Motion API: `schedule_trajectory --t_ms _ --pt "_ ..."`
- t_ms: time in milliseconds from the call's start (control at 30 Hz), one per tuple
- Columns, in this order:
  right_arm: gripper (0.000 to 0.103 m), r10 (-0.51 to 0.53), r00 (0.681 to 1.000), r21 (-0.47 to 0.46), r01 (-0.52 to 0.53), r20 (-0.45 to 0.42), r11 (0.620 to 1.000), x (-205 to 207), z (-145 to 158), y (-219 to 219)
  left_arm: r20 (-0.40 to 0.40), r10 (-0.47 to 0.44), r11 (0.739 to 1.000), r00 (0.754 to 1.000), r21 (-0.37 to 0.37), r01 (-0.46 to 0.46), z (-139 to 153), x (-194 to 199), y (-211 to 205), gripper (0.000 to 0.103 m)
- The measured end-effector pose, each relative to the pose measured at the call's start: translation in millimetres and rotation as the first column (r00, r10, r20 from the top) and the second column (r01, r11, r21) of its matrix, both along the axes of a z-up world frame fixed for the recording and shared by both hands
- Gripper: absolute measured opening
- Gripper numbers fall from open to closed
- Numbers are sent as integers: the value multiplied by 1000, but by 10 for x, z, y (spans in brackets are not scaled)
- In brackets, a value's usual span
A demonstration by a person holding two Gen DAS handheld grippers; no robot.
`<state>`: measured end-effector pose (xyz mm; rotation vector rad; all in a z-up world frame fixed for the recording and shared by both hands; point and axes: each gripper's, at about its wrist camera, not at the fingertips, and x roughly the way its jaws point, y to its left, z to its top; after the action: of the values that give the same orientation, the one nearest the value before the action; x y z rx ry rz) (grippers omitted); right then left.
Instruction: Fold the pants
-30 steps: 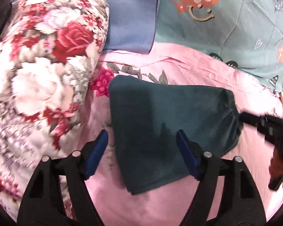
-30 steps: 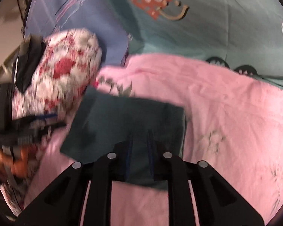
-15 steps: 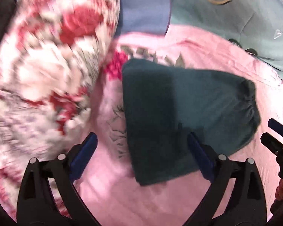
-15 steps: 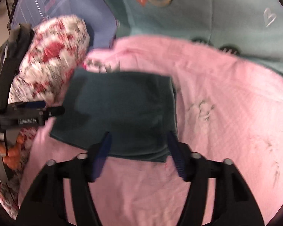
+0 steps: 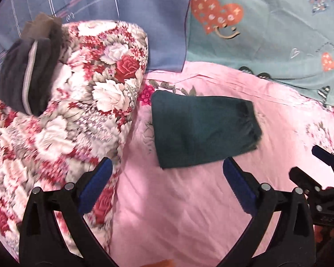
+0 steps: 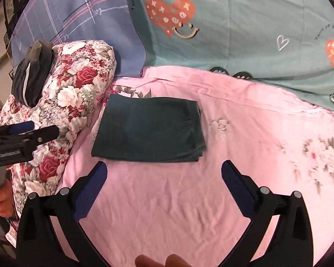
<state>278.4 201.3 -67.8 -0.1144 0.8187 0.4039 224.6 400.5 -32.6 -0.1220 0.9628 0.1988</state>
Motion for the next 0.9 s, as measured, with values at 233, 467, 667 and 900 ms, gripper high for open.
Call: schedule_trajectory --t_ms 233,467,667,900 --pt "102 -8 1000 -57 8 -1 998 -468 171 -17 31 -18 1000 999 -8 19 194 -579 -161 101" --pt "102 -5 1000 -24 5 -10 1000 -756 246 -124 22 -25 1000 999 -7 25 228 -912 -354 101" --pt "102 -17 1000 -28 17 7 999 -889 286 -228 32 -28 1000 999 3 28 305 -1051 -444 101" --pt "102 -23 1000 -31 23 13 999 -952 313 -285 37 -43 999 998 7 42 372 -1122 -538 101"
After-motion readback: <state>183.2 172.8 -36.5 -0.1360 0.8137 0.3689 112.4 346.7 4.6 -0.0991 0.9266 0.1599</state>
